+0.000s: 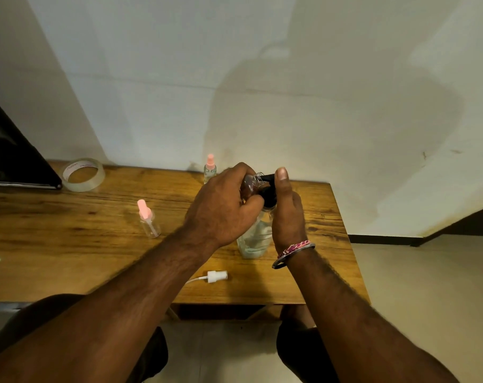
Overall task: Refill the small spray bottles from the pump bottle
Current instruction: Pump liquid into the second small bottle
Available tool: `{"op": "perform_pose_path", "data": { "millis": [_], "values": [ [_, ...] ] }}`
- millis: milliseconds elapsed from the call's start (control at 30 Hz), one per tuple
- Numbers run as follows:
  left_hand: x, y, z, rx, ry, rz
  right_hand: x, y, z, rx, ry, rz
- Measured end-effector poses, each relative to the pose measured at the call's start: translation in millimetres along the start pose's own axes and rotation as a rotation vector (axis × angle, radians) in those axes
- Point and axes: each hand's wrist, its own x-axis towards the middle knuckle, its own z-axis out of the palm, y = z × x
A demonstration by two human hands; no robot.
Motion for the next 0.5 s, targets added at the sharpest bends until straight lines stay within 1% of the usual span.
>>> {"op": "perform_pose_path", "data": {
  "millis": [200,500],
  "values": [
    [0.1,0.0,0.2,-0.009,-0.001,-0.01,-1.2,-1.6,1.4,0.011,-0.01,0.016],
    [-1.3,-5.7,0.9,0.016,-0.004,-0.004,0.9,1.8,6.1,0.038,0.074,0.035]
  ]
}}
